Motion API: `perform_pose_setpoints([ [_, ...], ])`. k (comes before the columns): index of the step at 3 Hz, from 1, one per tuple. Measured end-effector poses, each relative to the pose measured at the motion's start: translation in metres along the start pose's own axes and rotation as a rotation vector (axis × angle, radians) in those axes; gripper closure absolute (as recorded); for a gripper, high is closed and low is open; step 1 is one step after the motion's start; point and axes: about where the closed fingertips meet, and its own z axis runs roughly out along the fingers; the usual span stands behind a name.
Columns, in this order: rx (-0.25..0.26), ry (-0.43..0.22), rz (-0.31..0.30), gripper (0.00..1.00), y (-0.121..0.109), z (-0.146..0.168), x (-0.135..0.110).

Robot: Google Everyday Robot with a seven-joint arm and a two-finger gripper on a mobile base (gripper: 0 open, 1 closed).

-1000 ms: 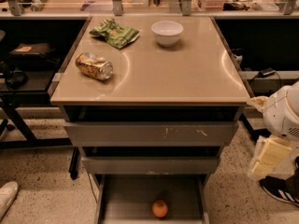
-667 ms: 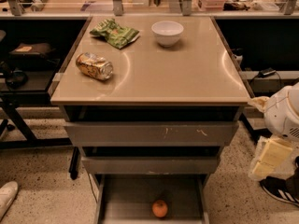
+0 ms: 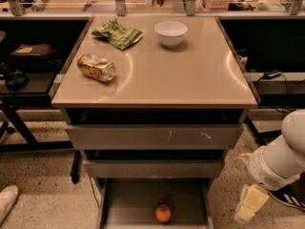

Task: Pick orange from bottom drawer and place on counter

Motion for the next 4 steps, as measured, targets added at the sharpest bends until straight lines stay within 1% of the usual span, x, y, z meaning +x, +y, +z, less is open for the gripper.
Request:
perform_pose_setpoints([
  [1,0.001,0.001,-0.001,0.0,0.0,-0.001,0.0],
  [2,-0.052,-0.058,0.046,0.0,0.001,0.03,0.008],
  [3,-0.091,-0.14,0.055,0.0,0.003,0.096,0.023],
  [4,-0.046,-0.253,0.02,0.0,-0.006,0.155,0.033],
])
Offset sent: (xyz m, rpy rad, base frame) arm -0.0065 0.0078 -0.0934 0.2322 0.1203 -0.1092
